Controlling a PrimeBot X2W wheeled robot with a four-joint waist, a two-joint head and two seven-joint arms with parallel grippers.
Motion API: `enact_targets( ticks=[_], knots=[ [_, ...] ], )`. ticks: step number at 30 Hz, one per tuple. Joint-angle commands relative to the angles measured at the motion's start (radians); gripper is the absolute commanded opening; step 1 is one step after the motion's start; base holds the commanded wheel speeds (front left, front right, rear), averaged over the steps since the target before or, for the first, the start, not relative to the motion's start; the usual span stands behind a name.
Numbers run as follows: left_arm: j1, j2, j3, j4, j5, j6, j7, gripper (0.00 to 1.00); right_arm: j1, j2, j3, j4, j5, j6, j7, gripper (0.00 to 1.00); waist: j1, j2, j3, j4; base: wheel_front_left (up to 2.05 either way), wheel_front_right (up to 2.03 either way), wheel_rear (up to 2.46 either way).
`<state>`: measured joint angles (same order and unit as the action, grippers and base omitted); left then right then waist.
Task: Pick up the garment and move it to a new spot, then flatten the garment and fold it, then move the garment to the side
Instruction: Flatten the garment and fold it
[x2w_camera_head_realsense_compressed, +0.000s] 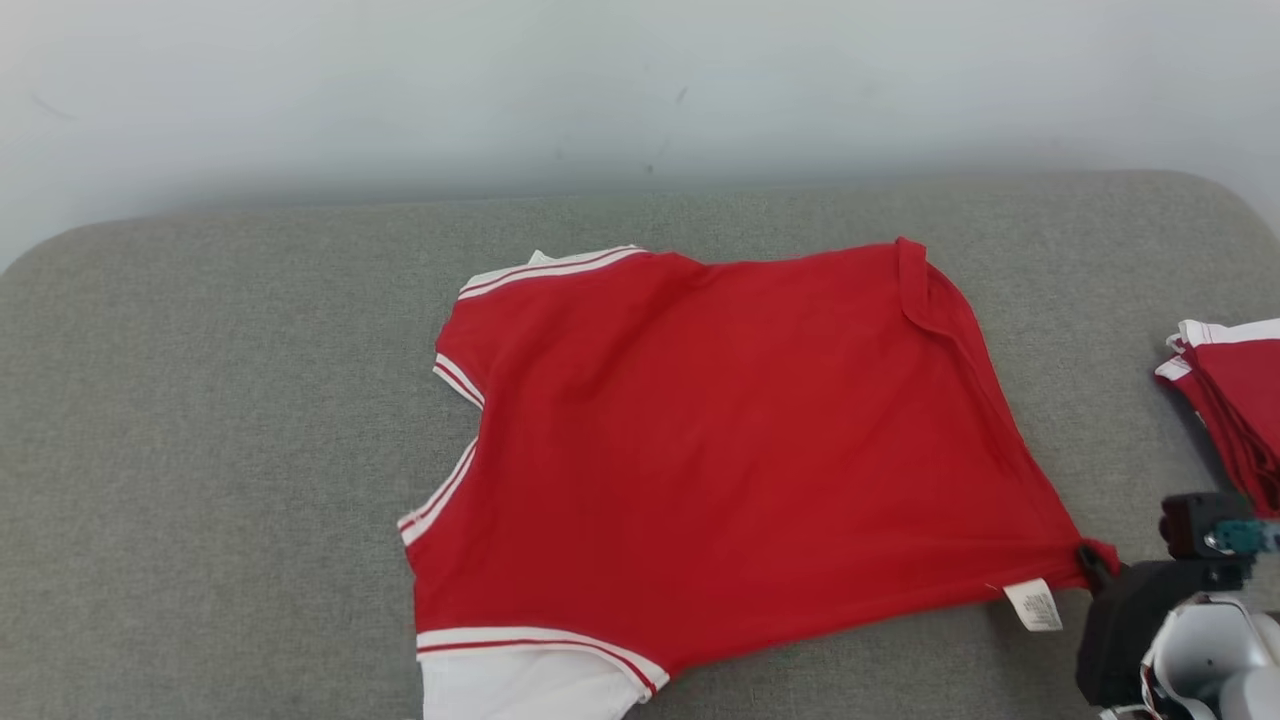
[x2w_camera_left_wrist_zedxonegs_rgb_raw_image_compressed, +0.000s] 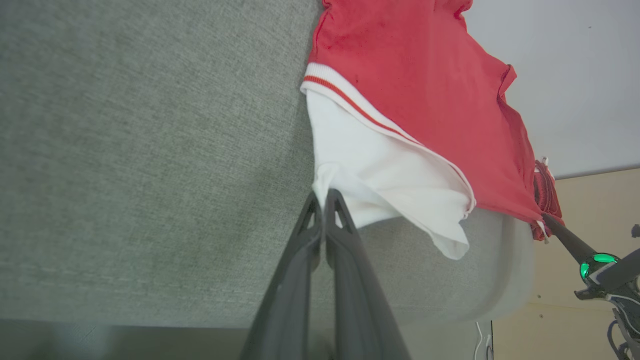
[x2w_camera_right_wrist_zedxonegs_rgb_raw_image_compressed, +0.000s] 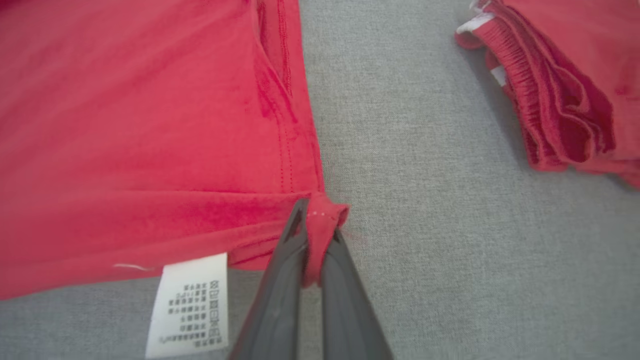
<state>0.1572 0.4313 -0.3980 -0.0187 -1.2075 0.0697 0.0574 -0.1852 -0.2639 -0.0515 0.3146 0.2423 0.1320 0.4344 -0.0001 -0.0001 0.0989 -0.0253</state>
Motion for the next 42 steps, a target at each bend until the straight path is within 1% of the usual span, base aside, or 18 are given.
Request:
enact_targets(
  ticks=[1,3,6,9,14,16,18,20,22,24,25,28,31,33,34,35,38,42],
  knots=[
    [0.010,0.006,0.007,-0.003,0.003,-0.009,-0.014,0.00,0.026,0.005,-0.027,-0.024,-0.012,-0.003,0.008,0.00,0.0001,0.0001,-0.001,0.001,0.00,0.00,0.00],
    [0.009,0.004,0.011,-0.008,0.015,-0.019,-0.034,0.00,0.054,0.030,-0.064,-0.066,-0.011,-0.003,0.019,0.00,0.0001,0.0001,-0.001,0.001,0.00,0.00,0.00],
    [-0.007,-0.013,0.014,-0.009,0.026,-0.042,-0.071,0.00,0.086,0.080,-0.105,-0.132,0.029,-0.003,0.014,0.00,0.0001,0.0001,-0.004,-0.003,0.00,0.00,0.00],
    [-0.022,-0.010,-0.006,-0.003,0.022,-0.043,-0.037,0.00,0.126,0.101,-0.120,-0.179,0.041,-0.003,0.052,0.00,0.0001,0.0001,-0.006,-0.009,0.00,0.00,0.00],
    [-0.003,0.012,-0.014,-0.007,0.008,-0.009,0.010,0.00,0.165,0.110,-0.160,-0.237,-0.015,-0.003,0.100,0.00,0.0001,0.0001,-0.001,-0.025,0.00,0.00,0.00],
    [0.004,0.016,-0.020,-0.007,-0.003,-0.002,0.028,0.00,0.172,0.118,-0.168,-0.243,-0.037,-0.003,0.109,0.00,0.0001,0.0001,0.003,-0.031,0.00,0.00,0.00],
    [0.014,0.021,-0.039,-0.008,-0.015,0.002,0.071,0.00,0.170,0.127,-0.173,-0.243,-0.048,-0.003,0.115,0.00,0.0001,0.0001,0.006,-0.035,0.00,0.00,0.00],
    [0.025,0.038,-0.062,-0.015,-0.028,0.019,0.126,0.00,0.171,0.137,-0.176,-0.241,-0.058,-0.003,0.115,0.00,0.0001,0.0001,0.009,-0.037,0.00,0.00,0.00],
    [0.030,0.048,-0.068,-0.028,-0.043,0.039,0.158,0.00,0.177,0.146,-0.185,-0.235,-0.071,-0.003,0.123,0.00,0.0001,0.0001,0.010,-0.037,0.00,0.00,0.00],
    [0.043,0.065,-0.070,-0.043,-0.042,0.061,0.179,0.00,0.185,0.150,-0.196,-0.236,-0.084,-0.003,0.131,0.00,0.0001,0.0001,0.012,-0.035,0.00,0.00,0.00],
    [0.044,0.070,-0.062,-0.054,-0.032,0.068,0.168,0.00,0.188,0.152,-0.201,-0.240,-0.088,-0.003,0.136,0.00,0.0001,0.0001,0.013,-0.034,0.00,0.00,0.00],
    [0.039,0.072,-0.029,-0.082,-0.039,0.049,0.131,0.00,0.198,0.164,-0.219,-0.257,-0.089,-0.003,0.142,0.00,0.0001,0.0001,0.014,-0.030,0.00,0.00,0.00],
    [0.012,0.064,-0.007,-0.094,-0.039,0.010,0.099,0.00,0.192,0.175,-0.216,-0.282,-0.069,-0.003,0.128,0.00,0.0001,0.0001,0.016,-0.030,0.00,0.00,0.00],
    [-0.015,0.061,-0.005,-0.091,-0.021,-0.011,0.081,0.00,0.180,0.183,-0.207,-0.294,-0.047,-0.003,0.117,0.00,0.0001,0.0001,0.017,-0.031,0.00,0.00,0.00],
    [-0.015,0.061,-0.005,-0.091,-0.021,-0.011,0.081,0.00,0.180,0.183,-0.207,-0.294,-0.047,-0.003,0.117,0.00,0.0001,0.0001,0.017,-0.031,0.00,0.00,0.00],
    [-0.030,0.054,-0.007,-0.084,-0.018,-0.020,0.078,0.00,0.175,0.185,-0.201,-0.298,-0.037,-0.003,0.109,0.00,0.0001,0.0001,0.019,-0.032,0.00,0.00,0.00],
    [-0.098,0.034,-0.020,-0.055,0.016,-0.040,0.063,0.00,0.150,0.189,-0.183,-0.299,-0.012,-0.003,0.094,0.00,0.0001,0.0001,0.027,-0.032,0.00,0.00,0.00],
    [-0.206,0.000,-0.030,0.003,0.091,-0.050,0.016,0.00,0.098,0.192,-0.168,-0.286,0.017,-0.003,0.063,0.00,0.0001,0.0001,0.043,-0.034,0.00,0.00,0.00]
  ],
)
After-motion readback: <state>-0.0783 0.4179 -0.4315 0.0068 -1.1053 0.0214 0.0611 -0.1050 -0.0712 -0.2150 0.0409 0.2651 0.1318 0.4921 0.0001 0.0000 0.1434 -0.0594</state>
